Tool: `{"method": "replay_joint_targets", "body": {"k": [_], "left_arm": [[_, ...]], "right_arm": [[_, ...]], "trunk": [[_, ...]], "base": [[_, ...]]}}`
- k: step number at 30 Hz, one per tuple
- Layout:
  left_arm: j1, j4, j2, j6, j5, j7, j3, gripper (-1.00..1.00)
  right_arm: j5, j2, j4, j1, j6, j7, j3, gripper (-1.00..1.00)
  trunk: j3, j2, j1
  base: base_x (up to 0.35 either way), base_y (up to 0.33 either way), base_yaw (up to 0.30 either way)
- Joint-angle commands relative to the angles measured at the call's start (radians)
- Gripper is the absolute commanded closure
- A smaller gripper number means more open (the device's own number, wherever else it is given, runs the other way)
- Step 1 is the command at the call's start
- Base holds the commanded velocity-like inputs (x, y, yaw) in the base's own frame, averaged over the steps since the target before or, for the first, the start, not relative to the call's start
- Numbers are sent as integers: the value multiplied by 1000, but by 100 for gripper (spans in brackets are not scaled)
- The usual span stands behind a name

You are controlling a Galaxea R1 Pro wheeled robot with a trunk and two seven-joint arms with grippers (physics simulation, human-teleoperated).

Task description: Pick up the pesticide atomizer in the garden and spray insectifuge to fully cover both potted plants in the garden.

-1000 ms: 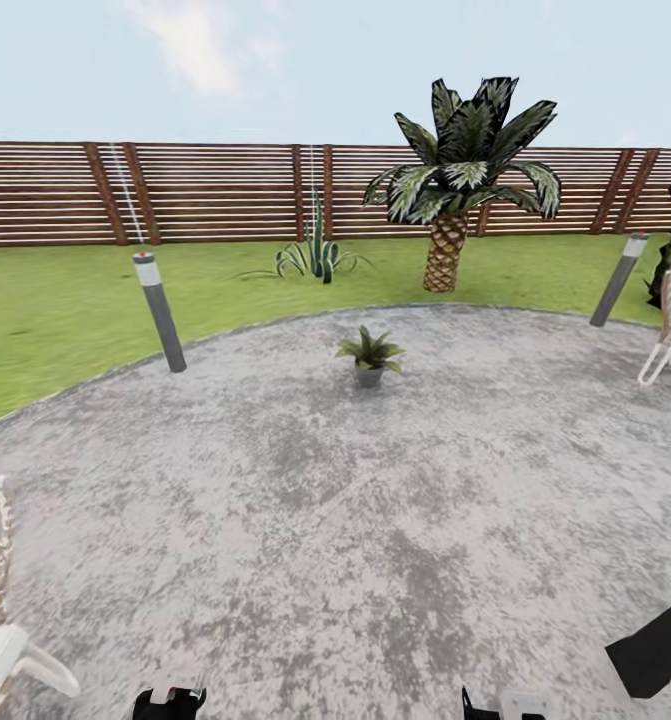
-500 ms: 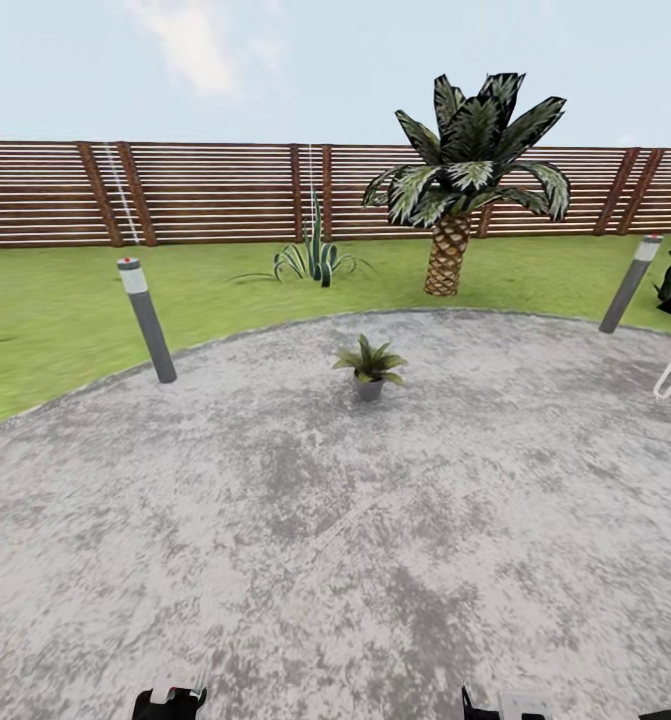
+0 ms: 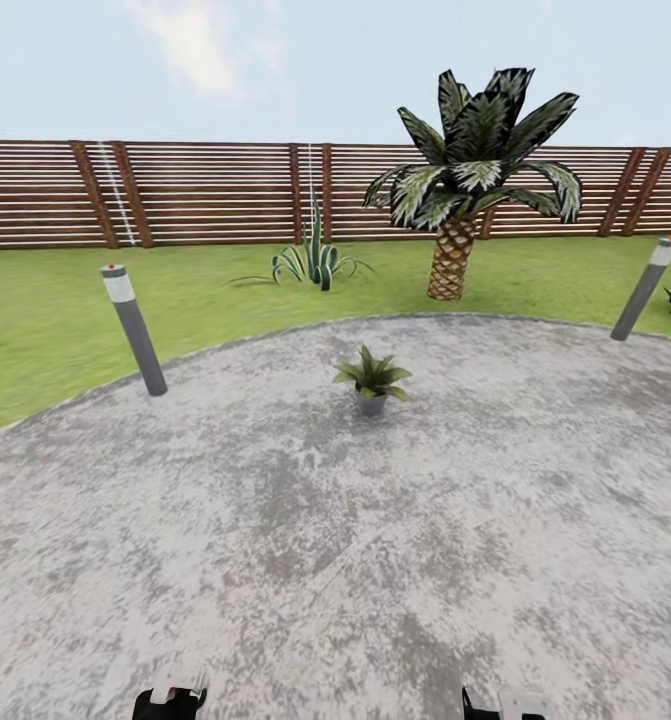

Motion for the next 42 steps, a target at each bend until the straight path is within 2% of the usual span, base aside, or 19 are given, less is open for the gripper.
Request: {"method": "replay_joint_targets", "body": {"k": [1,42], "left_arm": [[-1,1,1,-3,11,-3,-7,100],[-1,1,1,-2,10,-3,-7,100]], "right_arm": [[3,0,1,-1,-2,-4,-1,-100],[3,0,0,-1,-3,-4,-1,-100]], "trunk": [[-1,0,0],[-1,0,0]], "base": [[340,0,0],[340,0,-1]]}}
